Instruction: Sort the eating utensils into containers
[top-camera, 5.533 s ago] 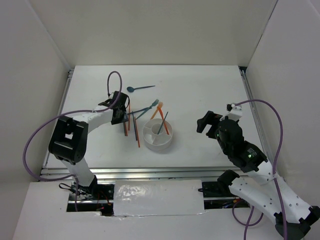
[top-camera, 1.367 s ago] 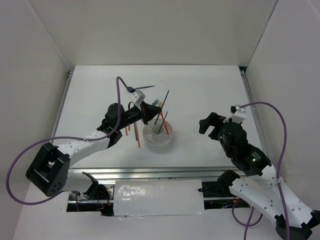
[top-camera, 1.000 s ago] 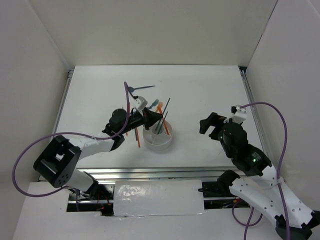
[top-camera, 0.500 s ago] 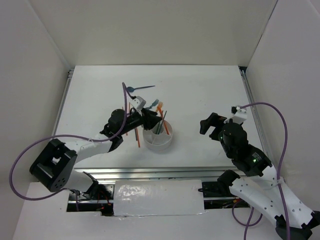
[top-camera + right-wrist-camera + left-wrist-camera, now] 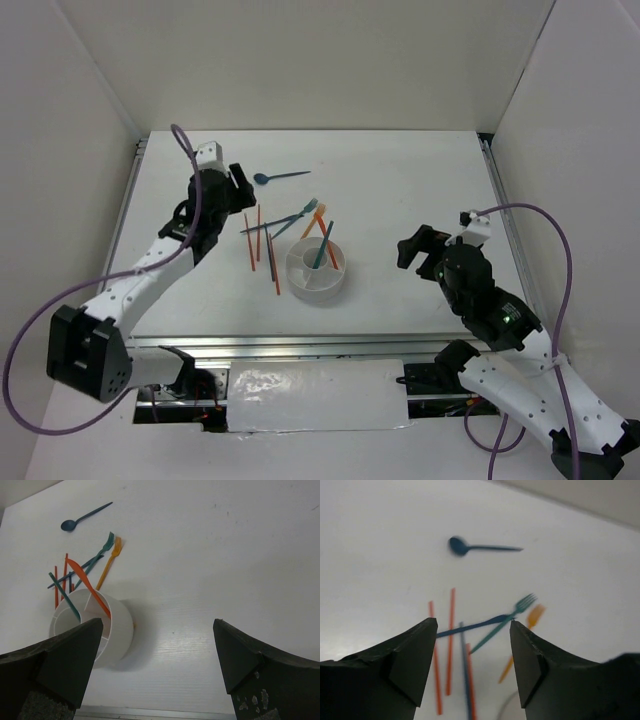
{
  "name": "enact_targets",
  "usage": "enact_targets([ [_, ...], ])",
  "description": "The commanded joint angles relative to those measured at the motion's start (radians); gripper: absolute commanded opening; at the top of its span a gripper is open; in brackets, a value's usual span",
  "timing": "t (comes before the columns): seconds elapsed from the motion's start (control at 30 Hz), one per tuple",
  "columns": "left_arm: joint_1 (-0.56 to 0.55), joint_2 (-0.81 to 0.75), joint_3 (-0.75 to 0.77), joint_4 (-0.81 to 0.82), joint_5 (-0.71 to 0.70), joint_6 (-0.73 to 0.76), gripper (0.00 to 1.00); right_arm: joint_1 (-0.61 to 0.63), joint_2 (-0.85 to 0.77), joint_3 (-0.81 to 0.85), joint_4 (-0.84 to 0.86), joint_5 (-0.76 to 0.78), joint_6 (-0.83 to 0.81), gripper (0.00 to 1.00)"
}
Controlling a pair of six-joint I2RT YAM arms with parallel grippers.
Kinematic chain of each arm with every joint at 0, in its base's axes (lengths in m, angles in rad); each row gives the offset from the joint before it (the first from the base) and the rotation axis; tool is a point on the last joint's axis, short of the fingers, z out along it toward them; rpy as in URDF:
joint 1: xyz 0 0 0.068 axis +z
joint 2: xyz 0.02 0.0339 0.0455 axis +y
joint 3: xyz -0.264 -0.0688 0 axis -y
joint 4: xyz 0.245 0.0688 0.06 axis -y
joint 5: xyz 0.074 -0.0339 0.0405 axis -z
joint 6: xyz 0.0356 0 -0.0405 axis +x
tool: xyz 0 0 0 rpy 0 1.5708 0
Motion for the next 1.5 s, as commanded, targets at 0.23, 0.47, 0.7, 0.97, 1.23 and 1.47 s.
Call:
enact_targets([
  [0.23, 0.052, 0.383, 0.087, -0.386, -0.015, -0.173, 0.71, 0.011, 0.008, 0.018, 0.023, 0.004, 0.004, 1.0],
  [0.47, 0.055, 0.453, 0.084, -0.377, -0.028, -0.184, 0.66, 0.011, 0.006, 0.017, 0.017, 0.004, 0.006, 1.0],
  [0.7, 0.054, 0.492, 0.087, -0.346, -0.013, -0.192, 0.64, 0.009, 0.022, 0.027, 0.017, 0.002, 0.0, 1.0],
  [0.97, 0.052, 0.516, 0.113, -0.342, -0.004, -0.193, 0.62, 0.009, 0.031, 0.024, 0.022, -0.007, 0.001, 1.0],
  [1.23, 0.048, 0.489, 0.131, -0.349, -0.025, -0.184, 0.63, 0.009, 0.043, 0.029, 0.031, -0.016, -0.004, 1.0],
  [1.47, 0.045, 0.475, 0.125, -0.327, -0.021, -0.187, 0.67, 0.009, 0.049, 0.032, 0.03, -0.021, -0.002, 1.0],
])
